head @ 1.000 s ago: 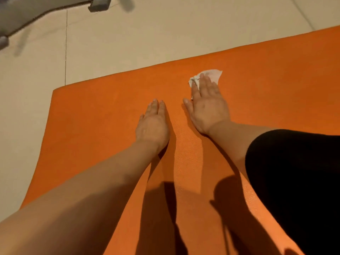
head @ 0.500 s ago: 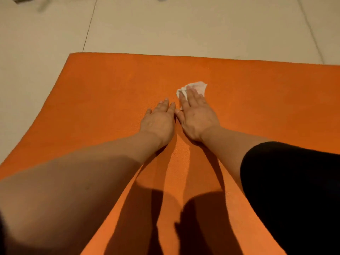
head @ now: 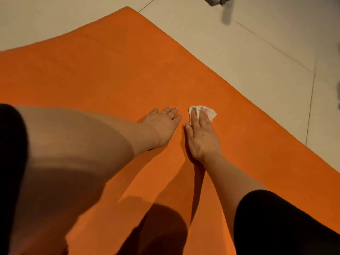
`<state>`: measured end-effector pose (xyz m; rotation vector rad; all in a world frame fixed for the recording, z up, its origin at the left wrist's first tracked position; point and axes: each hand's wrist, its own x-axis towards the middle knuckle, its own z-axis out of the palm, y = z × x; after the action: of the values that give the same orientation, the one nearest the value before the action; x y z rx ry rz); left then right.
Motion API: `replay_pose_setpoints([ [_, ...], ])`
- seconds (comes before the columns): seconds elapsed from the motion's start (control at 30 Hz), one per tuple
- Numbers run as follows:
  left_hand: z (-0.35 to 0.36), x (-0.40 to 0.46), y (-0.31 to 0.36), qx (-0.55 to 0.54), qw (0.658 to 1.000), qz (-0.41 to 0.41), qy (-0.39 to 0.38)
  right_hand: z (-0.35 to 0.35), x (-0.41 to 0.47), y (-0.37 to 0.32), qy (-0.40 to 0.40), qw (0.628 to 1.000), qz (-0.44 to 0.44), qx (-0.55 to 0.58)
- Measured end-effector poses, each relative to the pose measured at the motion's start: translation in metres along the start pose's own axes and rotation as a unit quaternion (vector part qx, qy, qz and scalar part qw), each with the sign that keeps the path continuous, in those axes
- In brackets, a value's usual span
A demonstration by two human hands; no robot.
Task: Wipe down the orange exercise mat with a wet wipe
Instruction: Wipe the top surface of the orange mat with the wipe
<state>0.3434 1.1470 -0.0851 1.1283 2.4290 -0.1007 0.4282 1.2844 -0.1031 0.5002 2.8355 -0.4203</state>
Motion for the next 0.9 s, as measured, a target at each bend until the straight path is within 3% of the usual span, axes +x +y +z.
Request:
replay_pose_setpoints([
  [0.13,0.007,-0.021,0.0,0.004,1.0,0.005,-0.007,0.015,-0.011,0.032,0.003,0.984,0.164,-0.063],
  [0.2,0.011,-0.029,0.002,0.003,1.0,-0.001,-0.002,0.025,-0.021,0.006,0.007,0.991,0.113,-0.073],
  [0.3,0.019,-0.042,0.005,0.004,1.0,0.003,0.009,0.02,-0.042,-0.032,-0.002,0.999,-0.035,-0.014],
  [0.37,0.023,-0.052,0.004,0.01,1.0,0.015,0.01,0.014,-0.051,-0.025,-0.013,0.998,-0.066,0.011],
  [0.53,0.02,-0.06,-0.003,0.012,0.999,0.037,0.001,0.007,-0.056,0.006,0.021,0.986,0.161,0.03],
  [0.6,0.02,-0.06,-0.004,0.026,0.999,0.04,-0.001,0.017,-0.053,-0.017,0.028,0.988,0.149,0.01],
  [0.77,0.02,-0.062,-0.012,0.029,0.997,0.066,-0.003,0.011,-0.055,-0.022,-0.015,0.998,-0.012,-0.052],
  [0.83,0.018,-0.062,-0.013,0.027,0.997,0.07,-0.008,0.005,-0.061,0.008,-0.014,0.997,0.036,-0.071],
  [0.9,0.018,-0.062,-0.014,0.025,0.997,0.07,-0.005,0.001,-0.069,0.024,0.002,0.988,0.145,-0.057],
])
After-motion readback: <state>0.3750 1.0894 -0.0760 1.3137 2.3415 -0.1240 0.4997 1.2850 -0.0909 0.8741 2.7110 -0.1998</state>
